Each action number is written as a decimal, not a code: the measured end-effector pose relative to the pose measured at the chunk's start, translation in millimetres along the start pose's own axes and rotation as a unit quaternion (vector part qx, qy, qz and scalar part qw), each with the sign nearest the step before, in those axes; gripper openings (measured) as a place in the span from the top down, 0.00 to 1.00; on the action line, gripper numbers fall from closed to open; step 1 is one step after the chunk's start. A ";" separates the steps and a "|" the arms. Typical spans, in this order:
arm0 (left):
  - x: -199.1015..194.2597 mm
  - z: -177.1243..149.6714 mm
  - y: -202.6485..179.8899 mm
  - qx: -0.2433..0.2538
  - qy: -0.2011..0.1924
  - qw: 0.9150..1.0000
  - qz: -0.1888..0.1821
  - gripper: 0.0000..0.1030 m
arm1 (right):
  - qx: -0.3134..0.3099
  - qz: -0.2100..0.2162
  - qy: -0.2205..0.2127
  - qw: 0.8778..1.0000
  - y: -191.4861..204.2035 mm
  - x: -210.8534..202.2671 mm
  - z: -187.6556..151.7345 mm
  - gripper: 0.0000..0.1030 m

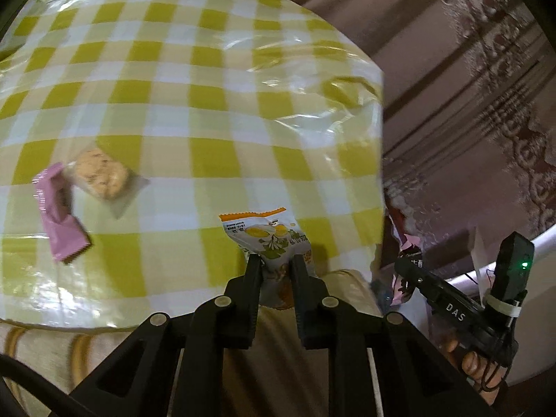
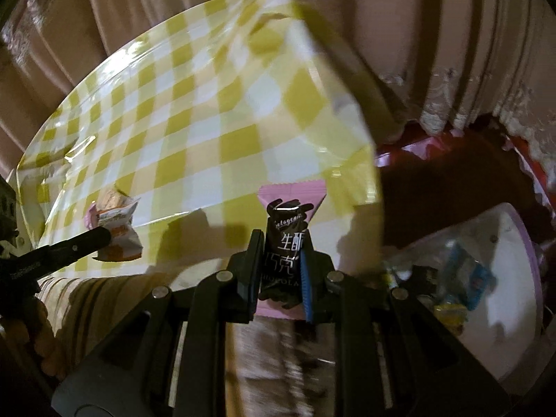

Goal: Organize snacks
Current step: 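Carry both snacks over the white box, then open both tools to drop the snacks into the white box, then move both tools back over the last snacks on the table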

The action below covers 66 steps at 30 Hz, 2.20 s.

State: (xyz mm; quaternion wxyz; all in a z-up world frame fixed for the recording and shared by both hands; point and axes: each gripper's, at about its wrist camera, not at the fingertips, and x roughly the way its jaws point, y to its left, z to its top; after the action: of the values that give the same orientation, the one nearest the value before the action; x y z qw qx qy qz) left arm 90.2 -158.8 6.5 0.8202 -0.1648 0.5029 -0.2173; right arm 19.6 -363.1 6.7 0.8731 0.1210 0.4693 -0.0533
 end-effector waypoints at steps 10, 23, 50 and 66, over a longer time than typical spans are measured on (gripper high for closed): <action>24.7 -13.2 -77.9 0.065 0.031 0.995 -0.066 0.83 | 0.057 -0.059 -0.018 0.996 -83.9 -35.2 -3.2 0.78; 58.9 -39.8 -142.9 0.118 0.104 0.980 -0.126 0.77 | 0.106 -0.094 -0.005 0.990 -148.1 -53.3 -15.7 0.76; -25.0 -17.2 -46.5 0.131 -0.046 0.967 0.213 0.30 | 0.011 -0.201 -0.092 0.975 -92.8 -88.3 6.8 0.10; -82.3 -12.9 81.5 -0.028 -0.053 0.976 0.210 0.30 | -0.060 -0.030 -0.046 0.997 8.2 -48.0 -0.7 0.10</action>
State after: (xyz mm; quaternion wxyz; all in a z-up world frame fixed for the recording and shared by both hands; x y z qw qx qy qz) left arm 61.3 -47.1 23.0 0.8680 -0.0891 0.4883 -0.0171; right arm -5.8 -356.0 47.5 0.8973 0.0516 0.4347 -0.0565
